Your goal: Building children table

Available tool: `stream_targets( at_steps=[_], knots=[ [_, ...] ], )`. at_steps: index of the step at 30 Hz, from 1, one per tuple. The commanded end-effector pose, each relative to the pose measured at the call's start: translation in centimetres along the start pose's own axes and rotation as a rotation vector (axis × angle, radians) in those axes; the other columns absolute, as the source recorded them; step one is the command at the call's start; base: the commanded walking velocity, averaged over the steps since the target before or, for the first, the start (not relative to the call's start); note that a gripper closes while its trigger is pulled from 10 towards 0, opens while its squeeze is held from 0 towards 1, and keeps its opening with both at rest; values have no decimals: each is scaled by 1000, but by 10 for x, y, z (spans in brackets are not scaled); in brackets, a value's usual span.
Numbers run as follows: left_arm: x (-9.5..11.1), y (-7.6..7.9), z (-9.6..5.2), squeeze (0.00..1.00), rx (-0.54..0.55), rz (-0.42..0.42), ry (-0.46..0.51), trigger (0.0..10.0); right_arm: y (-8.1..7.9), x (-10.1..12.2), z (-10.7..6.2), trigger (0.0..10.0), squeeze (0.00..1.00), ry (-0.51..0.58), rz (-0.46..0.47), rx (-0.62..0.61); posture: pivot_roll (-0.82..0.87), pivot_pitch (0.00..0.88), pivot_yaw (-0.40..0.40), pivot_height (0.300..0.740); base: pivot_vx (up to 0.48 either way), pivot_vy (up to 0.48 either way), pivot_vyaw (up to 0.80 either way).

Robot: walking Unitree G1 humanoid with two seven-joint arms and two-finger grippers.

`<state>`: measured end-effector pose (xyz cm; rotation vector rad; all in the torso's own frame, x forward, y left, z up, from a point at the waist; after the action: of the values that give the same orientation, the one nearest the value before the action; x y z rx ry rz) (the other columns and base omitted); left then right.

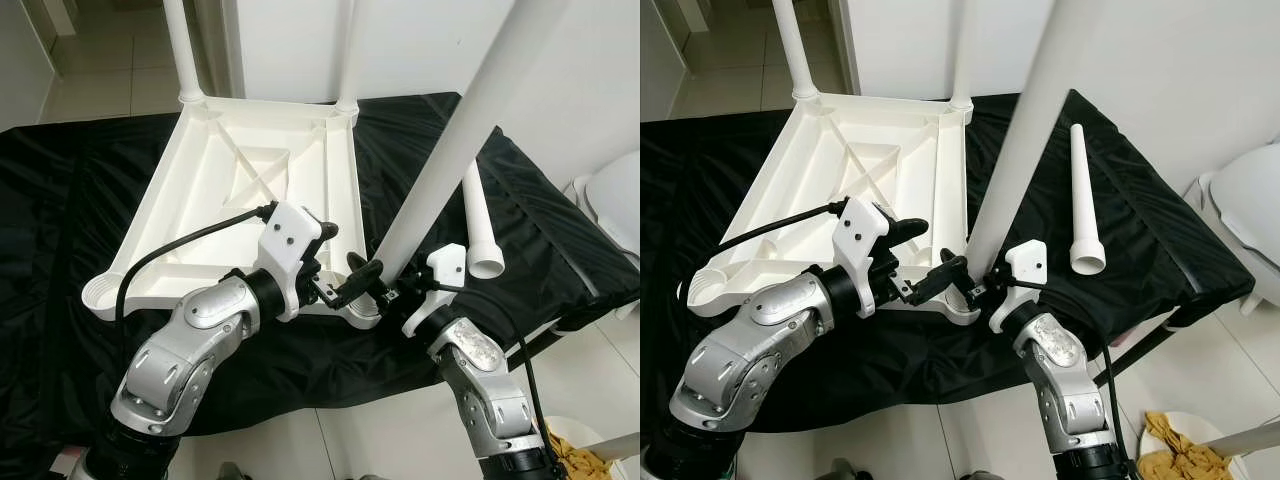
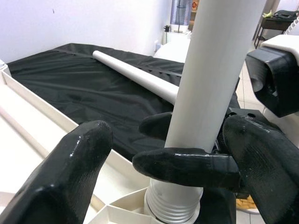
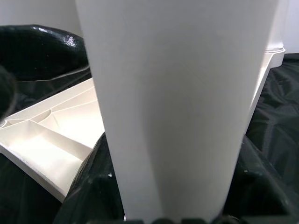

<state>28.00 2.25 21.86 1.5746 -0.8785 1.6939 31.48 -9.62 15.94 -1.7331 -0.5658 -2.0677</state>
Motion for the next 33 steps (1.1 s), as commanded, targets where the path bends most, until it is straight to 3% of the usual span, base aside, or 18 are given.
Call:
stream_targets(
  at_steps=[1,8,12,18,26,33],
  knots=[
    [4,2,0,0,-5,8,8,10000,5,-39,-8,10000,0,-166,75,-45,-54,85,-18,740,0,0,0],
    [5,2,0,0,-3,10,8,10000,10,-52,-7,10000,0,-252,94,-76,-52,76,-23,740,0,0,0],
    [4,2,0,0,0,10,9,10000,9,-48,-9,10000,0,-202,28,-59,-52,72,-28,740,0,0,0],
    [4,2,0,0,3,8,10,10000,4,-49,-15,10000,0,-184,34,-55,-52,72,-31,740,0,0,0],
    [5,2,1,0,-1,8,12,10000,12,-49,-3,10000,0,-263,40,-81,-57,66,-29,740,0,0,0],
    [6,2,2,0,0,11,17,10000,13,-47,8,10000,0,-292,15,-31,-53,64,-35,740,0,0,0]
  ],
)
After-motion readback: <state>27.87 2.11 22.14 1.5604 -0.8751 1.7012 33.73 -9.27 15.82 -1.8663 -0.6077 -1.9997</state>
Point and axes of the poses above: a point about 5 cm out from each wrist's last joint towards the gripper, its own z axis pointing out of the wrist towards the gripper, its own x axis along the axis of the wrist's last joint, y = z × x, the point moved 5 cm from there along z, pointing out of the wrist towards the gripper, and after that the axes turned 4 degrees about -z, right-handed, at the moved point
